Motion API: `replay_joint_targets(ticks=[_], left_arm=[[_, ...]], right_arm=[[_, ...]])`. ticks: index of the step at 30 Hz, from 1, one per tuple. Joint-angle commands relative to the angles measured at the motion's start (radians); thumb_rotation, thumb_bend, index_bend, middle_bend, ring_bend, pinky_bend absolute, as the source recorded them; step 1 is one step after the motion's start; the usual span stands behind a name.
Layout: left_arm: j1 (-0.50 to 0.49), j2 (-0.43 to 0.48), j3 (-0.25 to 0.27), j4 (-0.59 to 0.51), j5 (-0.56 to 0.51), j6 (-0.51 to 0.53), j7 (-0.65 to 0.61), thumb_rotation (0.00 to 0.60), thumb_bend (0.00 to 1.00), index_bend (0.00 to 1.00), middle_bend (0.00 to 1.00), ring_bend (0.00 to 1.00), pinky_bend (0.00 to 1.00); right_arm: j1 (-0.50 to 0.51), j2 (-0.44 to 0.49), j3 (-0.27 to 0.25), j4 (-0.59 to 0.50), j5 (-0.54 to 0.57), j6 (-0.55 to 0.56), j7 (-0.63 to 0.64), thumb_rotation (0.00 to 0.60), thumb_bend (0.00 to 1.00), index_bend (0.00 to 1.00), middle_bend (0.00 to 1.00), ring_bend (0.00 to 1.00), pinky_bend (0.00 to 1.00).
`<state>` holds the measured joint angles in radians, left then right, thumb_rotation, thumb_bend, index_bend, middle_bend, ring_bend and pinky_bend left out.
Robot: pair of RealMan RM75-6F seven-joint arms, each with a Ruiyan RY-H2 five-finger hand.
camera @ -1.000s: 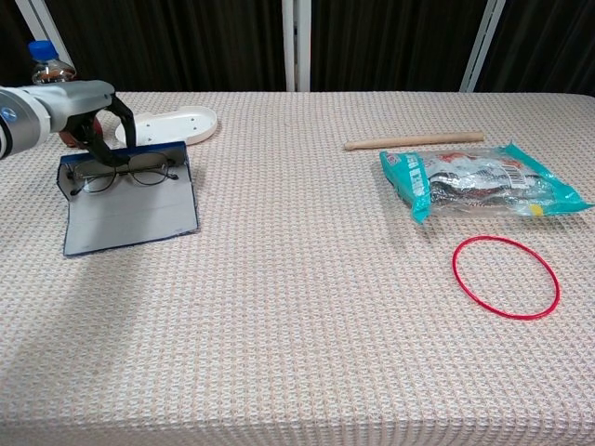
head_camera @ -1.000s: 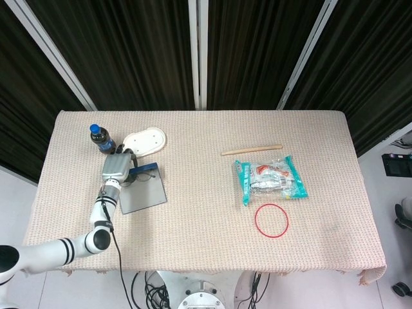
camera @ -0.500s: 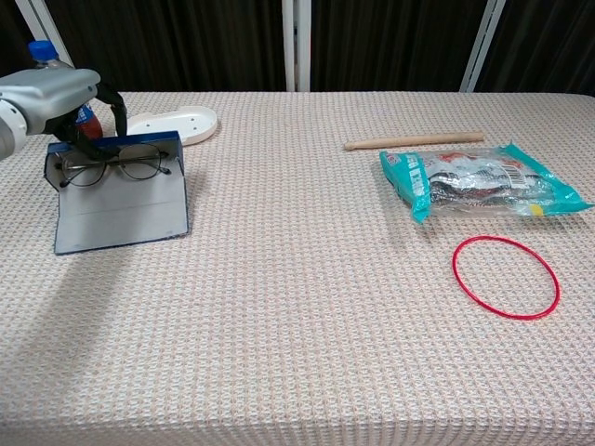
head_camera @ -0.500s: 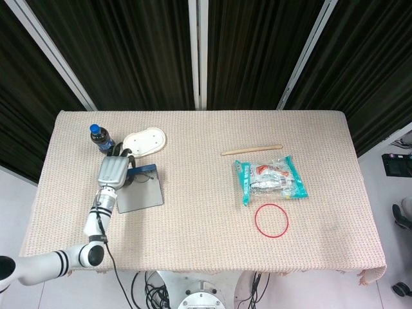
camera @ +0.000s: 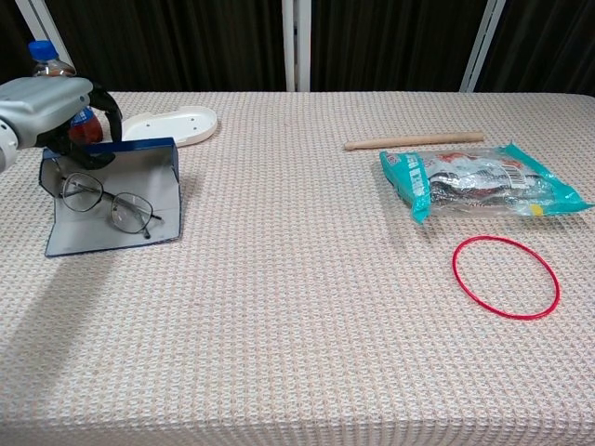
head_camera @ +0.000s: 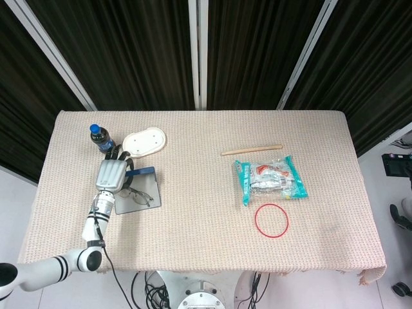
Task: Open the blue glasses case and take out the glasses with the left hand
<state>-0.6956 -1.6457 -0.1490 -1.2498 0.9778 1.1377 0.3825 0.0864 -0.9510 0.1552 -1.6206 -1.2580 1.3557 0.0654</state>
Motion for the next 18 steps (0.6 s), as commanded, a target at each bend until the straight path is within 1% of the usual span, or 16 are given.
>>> replay_joint_targets(ticks=[1,10,11,13,15,17,18], left_arm=[[0.004,-0.003,-0.008,0.007,-0.007,-0.014,0.006,0.6,0.47,0.65,0.22,0.0,0.08],[0.005,-0.011,-0.032,0.032,-0.027,-0.055,0.026,0.6,0.47,0.64,0.22,0.0,0.08],[0.005,-0.012,-0.034,0.033,-0.032,-0.061,0.029,0.6,0.47,0.64,0.22,0.0,0.08],[0.006,-0.012,-0.037,0.038,-0.04,-0.075,0.033,0.6,0.47,0.59,0.21,0.0,0.08],[0.005,-0.009,-0.04,0.038,-0.051,-0.093,0.036,0.6,0.46,0.43,0.19,0.0,0.07],[0.004,0.001,-0.047,0.03,-0.073,-0.117,0.045,0.6,0.44,0.2,0.15,0.0,0.06],[0.003,0.005,-0.05,0.026,-0.083,-0.126,0.049,0.6,0.42,0.12,0.13,0.0,0.06]], right_arm=[[0.001,-0.001,-0.001,0.0,0.001,-0.002,-0.001,0.6,0.32,0.0,0.0,0.0,0.0],[0.0,-0.003,-0.002,0.007,0.004,-0.005,0.003,0.6,0.32,0.0,0.0,0.0,0.0],[0.0,-0.003,-0.002,0.008,0.004,-0.006,0.003,0.6,0.32,0.0,0.0,0.0,0.0],[0.0,-0.003,-0.003,0.009,0.003,-0.007,0.005,0.6,0.32,0.0,0.0,0.0,0.0],[0.0,-0.004,-0.003,0.01,0.003,-0.006,0.006,0.6,0.32,0.0,0.0,0.0,0.0],[0.0,-0.003,-0.003,0.012,0.004,-0.006,0.008,0.6,0.32,0.0,0.0,0.0,0.0],[-0.001,-0.003,-0.002,0.013,0.005,-0.006,0.009,0.6,0.32,0.0,0.0,0.0,0.0]])
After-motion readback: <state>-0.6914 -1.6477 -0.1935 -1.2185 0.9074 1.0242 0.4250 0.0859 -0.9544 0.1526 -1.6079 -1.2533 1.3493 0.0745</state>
